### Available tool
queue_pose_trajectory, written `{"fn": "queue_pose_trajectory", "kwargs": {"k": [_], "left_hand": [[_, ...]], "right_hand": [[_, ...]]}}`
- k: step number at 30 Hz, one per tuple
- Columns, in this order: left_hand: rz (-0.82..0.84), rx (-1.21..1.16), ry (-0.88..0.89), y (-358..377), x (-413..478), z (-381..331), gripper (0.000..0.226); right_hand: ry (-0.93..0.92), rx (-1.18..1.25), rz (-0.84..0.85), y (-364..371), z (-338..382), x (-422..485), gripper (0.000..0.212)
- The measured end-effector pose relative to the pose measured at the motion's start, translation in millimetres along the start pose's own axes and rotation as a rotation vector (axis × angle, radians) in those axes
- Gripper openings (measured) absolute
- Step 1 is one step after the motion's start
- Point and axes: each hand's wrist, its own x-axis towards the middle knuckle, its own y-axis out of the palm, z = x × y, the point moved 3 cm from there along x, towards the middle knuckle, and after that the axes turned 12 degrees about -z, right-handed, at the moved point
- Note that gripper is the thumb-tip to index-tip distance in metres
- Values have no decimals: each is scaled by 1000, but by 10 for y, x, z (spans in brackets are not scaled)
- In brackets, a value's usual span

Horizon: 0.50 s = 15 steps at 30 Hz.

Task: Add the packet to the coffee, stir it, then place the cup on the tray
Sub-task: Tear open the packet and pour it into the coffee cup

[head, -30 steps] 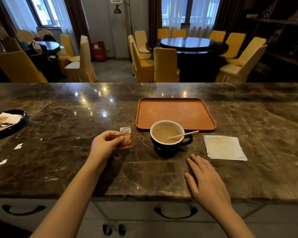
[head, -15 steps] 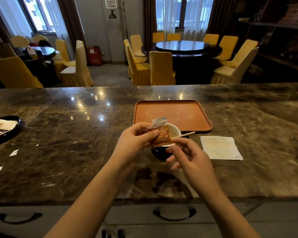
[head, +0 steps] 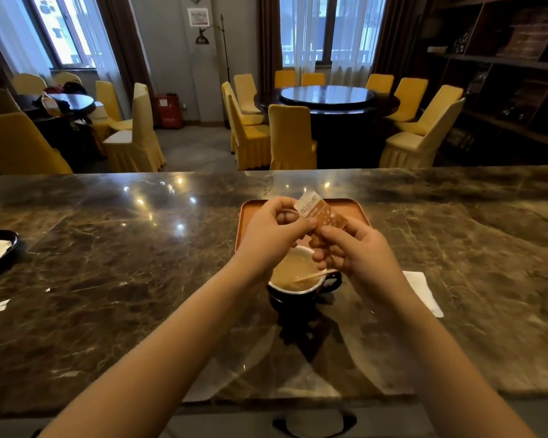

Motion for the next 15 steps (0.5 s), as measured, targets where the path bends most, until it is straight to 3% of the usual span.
{"fn": "queue_pose_trajectory", "kwargs": {"k": [3,9,15], "left_hand": [[36,99,-22,18,257,7,32],[152,300,-61,17,661,105,26],[290,511,-80,109,876,281,17]], "right_hand": [[-7,-135,87,-84,78,252,12],[55,-429,222,-231,15,753,12],[171,-496,347,-310,-211,1109,12]]}}
